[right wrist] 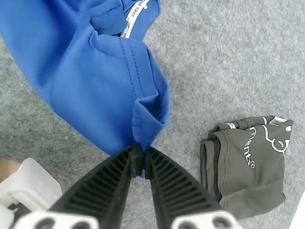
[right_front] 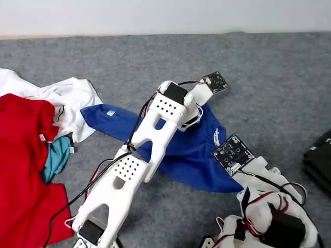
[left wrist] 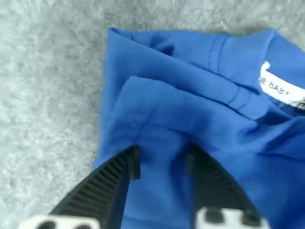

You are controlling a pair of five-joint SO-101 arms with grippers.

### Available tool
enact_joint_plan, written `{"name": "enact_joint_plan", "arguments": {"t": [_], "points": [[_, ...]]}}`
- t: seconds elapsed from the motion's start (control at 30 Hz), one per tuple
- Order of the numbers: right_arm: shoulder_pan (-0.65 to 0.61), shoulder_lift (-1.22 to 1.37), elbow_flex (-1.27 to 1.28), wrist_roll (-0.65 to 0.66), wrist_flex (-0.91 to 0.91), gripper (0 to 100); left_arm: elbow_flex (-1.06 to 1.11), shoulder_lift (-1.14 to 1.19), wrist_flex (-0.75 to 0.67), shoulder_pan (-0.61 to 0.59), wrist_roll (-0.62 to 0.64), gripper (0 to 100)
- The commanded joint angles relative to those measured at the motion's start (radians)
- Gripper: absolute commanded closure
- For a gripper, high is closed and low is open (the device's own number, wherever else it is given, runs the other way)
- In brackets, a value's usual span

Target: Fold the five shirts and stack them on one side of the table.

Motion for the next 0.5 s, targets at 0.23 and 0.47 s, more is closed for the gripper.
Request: {"name": "enact_joint_plan", "arguments": {"t": [0.23, 0.47], "points": [[0.01, -0.005, -0.006, 0.003, 0.004, 98.8, -0.194, -0.121, 0.094, -0.015, -0.003, 100], [0.11, -0.001, -0.008, 0.003, -0.127, 98.8, -0.234, -0.331, 0.092, -0.104, 0.058, 100]]}}
